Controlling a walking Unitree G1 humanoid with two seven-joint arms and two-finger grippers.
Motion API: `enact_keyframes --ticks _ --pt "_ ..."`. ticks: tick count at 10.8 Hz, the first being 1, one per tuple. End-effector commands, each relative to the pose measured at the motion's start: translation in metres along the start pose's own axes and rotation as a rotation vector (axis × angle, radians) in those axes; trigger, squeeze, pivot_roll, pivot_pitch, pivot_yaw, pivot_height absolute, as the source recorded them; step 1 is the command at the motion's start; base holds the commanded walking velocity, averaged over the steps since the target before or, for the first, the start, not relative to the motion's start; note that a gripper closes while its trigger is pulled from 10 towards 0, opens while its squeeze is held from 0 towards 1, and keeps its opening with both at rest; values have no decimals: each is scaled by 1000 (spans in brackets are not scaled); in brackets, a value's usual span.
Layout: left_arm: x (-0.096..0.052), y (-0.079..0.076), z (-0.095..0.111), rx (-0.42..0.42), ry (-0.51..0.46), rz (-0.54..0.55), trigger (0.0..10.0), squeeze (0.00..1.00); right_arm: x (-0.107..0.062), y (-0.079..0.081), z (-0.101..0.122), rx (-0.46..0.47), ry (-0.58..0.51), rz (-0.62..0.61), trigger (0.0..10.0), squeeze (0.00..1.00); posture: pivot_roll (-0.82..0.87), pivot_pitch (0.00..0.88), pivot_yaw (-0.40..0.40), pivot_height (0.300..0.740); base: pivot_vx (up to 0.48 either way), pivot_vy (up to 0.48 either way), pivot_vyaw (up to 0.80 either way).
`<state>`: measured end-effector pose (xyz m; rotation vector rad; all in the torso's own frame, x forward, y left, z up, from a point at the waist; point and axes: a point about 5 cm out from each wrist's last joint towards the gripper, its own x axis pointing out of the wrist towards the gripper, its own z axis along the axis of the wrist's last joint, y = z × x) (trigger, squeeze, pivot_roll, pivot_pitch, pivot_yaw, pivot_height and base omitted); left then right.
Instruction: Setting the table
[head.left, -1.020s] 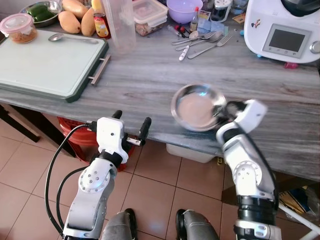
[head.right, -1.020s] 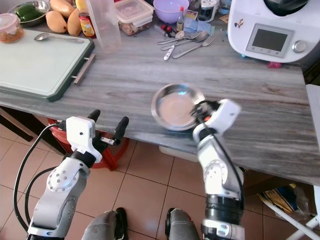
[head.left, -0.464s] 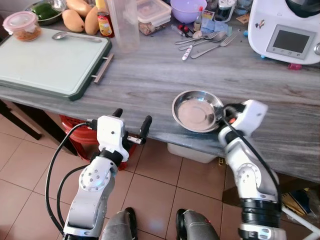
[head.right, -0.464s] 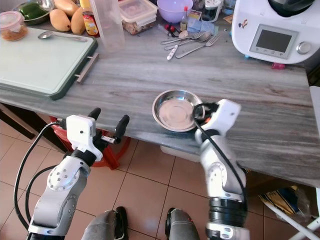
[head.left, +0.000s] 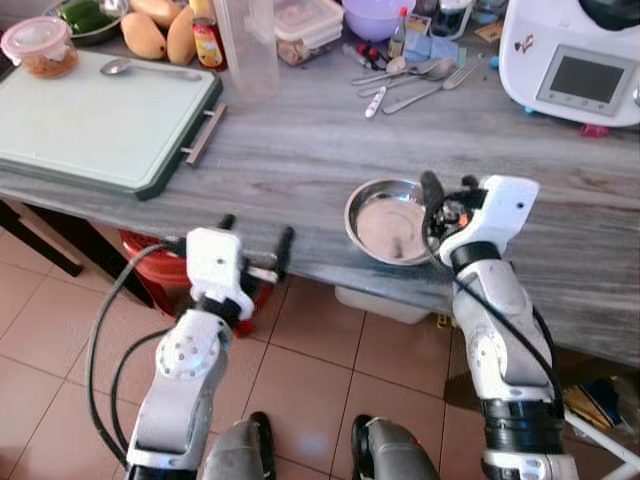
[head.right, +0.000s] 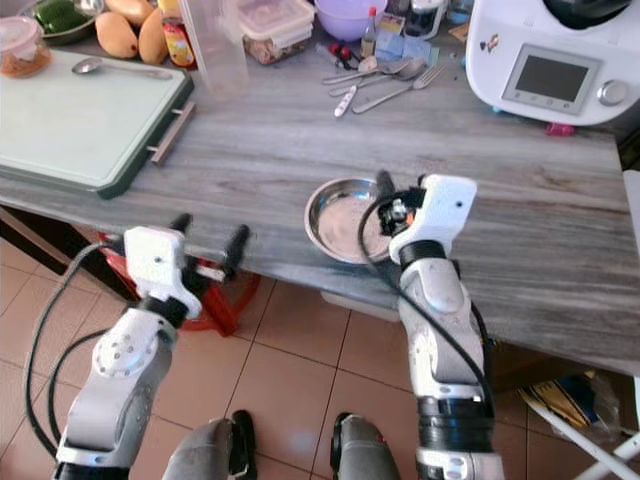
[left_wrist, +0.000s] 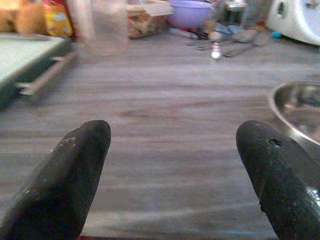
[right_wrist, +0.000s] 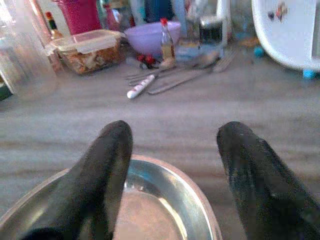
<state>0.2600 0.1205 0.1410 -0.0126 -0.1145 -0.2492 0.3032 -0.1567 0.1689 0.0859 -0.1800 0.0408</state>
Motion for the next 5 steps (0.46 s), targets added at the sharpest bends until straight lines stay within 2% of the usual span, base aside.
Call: enact_keyframes --ticks 1,2,3,4,5 --pt "-1 2 -5 4 26 26 10000 0 -4 -1 4 -44 -39 4 10000 1000 -29 185 -6 740 0 0 0" --pt "-1 4 -6 -24 34 47 10000 0 -7 -2 3 -128 -53 1 10000 1000 -32 182 -8 740 0 0 0" --pt "-1 5 -9 -66 46 60 10000 0 -10 -1 2 -156 -69 -3 10000 1000 -33 177 -9 740 0 0 0" --pt "1 8 -9 -64 43 87 10000 0 -13 0 1 -171 -77 -2 10000 82 -35 163 -11 740 0 0 0" --pt "1 8 -10 -55 44 97 10000 0 -15 -1 -1 -184 -83 -4 10000 0 -33 154 -11 740 0 0 0"
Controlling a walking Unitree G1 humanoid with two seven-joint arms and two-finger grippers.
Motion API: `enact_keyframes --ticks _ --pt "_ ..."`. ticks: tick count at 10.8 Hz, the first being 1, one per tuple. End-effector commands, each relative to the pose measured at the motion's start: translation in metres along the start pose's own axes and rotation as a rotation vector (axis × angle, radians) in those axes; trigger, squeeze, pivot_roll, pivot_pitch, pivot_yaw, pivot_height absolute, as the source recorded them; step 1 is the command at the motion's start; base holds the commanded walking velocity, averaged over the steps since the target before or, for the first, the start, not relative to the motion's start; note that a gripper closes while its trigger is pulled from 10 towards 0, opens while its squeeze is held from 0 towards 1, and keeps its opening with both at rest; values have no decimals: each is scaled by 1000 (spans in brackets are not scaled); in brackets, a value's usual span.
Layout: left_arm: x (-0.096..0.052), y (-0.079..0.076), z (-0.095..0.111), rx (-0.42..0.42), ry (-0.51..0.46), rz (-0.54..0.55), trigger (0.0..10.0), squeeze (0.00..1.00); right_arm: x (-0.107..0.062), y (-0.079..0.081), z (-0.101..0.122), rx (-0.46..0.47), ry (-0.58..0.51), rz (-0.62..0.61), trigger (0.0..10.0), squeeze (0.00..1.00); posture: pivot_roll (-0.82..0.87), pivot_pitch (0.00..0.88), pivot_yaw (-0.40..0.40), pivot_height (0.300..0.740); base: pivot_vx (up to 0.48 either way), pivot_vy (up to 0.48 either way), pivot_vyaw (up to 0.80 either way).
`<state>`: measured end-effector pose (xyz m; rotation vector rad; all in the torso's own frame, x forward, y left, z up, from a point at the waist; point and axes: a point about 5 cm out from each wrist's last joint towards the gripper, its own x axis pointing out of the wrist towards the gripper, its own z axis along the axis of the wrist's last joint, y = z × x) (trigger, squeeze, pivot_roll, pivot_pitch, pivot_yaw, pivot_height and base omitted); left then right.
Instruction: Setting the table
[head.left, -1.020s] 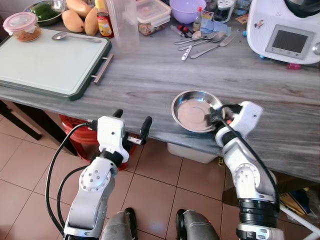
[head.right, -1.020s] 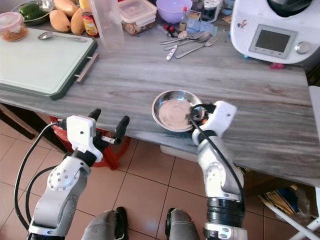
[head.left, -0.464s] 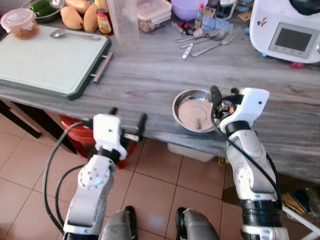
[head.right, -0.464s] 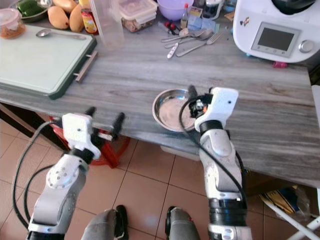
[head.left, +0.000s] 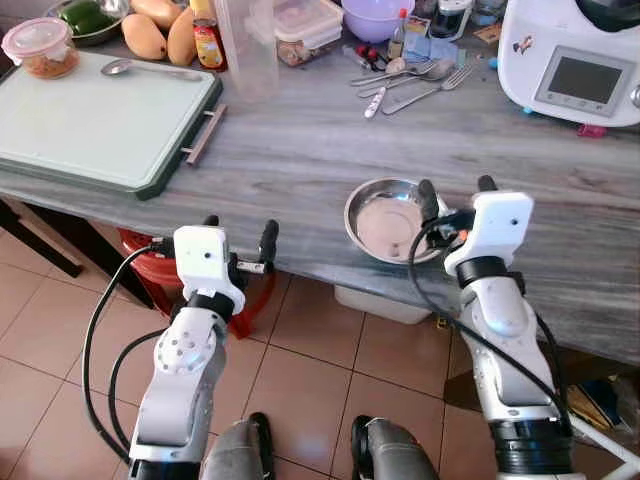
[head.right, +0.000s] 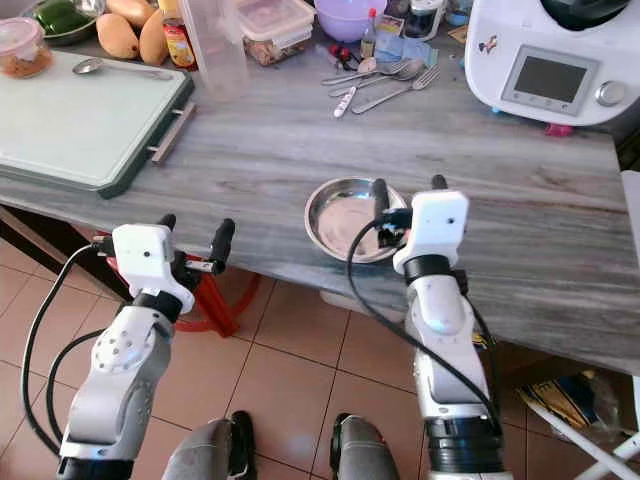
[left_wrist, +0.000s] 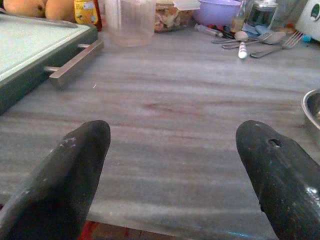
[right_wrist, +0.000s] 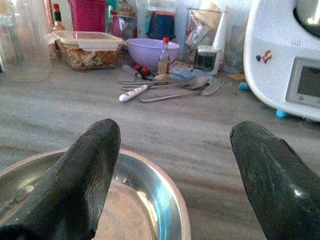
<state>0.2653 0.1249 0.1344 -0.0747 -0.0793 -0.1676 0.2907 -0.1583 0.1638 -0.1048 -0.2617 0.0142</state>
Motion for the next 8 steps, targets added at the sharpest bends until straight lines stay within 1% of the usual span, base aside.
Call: enact_keyframes --ticks 1,2,3,4,5,6,7,8 --pt "0 2 -5 6 15 22 10000 0 -3 -3 1 -28 -22 -16 10000 0 -34 134 -10 740 0 0 0" --pt "4 3 -4 0 2 34 10000 0 -4 -6 3 -64 -54 -34 10000 0 -35 102 -8 740 0 0 0" --pt "8 4 -4 4 -10 40 10000 0 -5 -7 1 -95 -48 -35 10000 0 -35 81 -10 740 0 0 0" --pt "9 10 -6 16 -5 59 10000 0 -8 -8 -3 -122 -33 -36 10000 0 -39 57 -11 740 0 0 0" --pt "5 18 -13 32 16 96 10000 0 -13 -11 -5 -110 -38 -59 10000 0 -37 41 -11 740 0 0 0" --pt "1 27 -20 60 38 146 10000 0 -20 -13 -10 -112 -18 -65 10000 0 -33 25 -13 740 0 0 0" --pt "-1 31 -24 55 38 170 10000 0 -25 -15 -20 -98 30 -86 10000 0 -32 7 -13 740 0 0 0" --pt "-1 33 -27 51 43 177 10000 0 -28 -16 -23 -123 30 -77 10000 0 -32 0 -12 740 0 0 0"
